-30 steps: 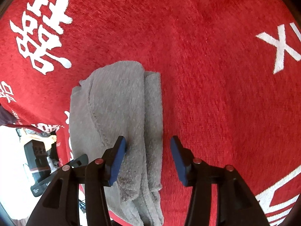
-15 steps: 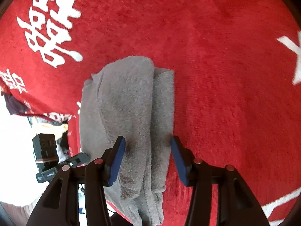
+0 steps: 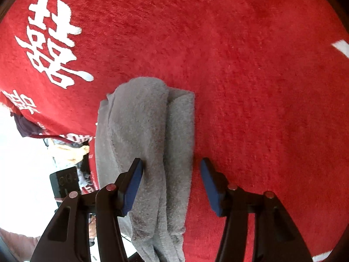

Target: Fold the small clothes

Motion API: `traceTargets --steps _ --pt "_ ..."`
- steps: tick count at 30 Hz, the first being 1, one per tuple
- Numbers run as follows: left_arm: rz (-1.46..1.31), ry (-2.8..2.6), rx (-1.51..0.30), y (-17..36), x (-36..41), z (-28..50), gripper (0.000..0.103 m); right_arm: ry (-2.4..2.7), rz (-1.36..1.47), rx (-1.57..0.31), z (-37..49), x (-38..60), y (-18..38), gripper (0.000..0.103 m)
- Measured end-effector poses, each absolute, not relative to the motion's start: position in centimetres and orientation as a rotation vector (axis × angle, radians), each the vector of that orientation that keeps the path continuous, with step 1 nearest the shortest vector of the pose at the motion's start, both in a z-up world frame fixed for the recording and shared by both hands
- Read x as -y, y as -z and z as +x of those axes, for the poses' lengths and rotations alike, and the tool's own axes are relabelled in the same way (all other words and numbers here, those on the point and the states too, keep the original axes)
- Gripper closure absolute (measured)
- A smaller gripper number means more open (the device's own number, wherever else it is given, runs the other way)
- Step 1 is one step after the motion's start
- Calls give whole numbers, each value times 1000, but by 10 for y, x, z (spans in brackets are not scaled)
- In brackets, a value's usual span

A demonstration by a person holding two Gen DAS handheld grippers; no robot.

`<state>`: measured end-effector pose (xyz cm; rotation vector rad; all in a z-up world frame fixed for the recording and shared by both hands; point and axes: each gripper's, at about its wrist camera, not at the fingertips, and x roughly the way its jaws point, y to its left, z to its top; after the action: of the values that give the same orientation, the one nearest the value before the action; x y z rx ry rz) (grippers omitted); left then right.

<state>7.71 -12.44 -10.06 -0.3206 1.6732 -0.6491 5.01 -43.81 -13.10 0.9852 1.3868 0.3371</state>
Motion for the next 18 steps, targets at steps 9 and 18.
traceTargets --steps 9,18 --pt "-343 606 -1652 104 123 82 14 -470 1027 -1376 79 411 142 41" --pt "-265 577 -1632 101 130 81 18 -377 1063 -1395 75 413 141 63"
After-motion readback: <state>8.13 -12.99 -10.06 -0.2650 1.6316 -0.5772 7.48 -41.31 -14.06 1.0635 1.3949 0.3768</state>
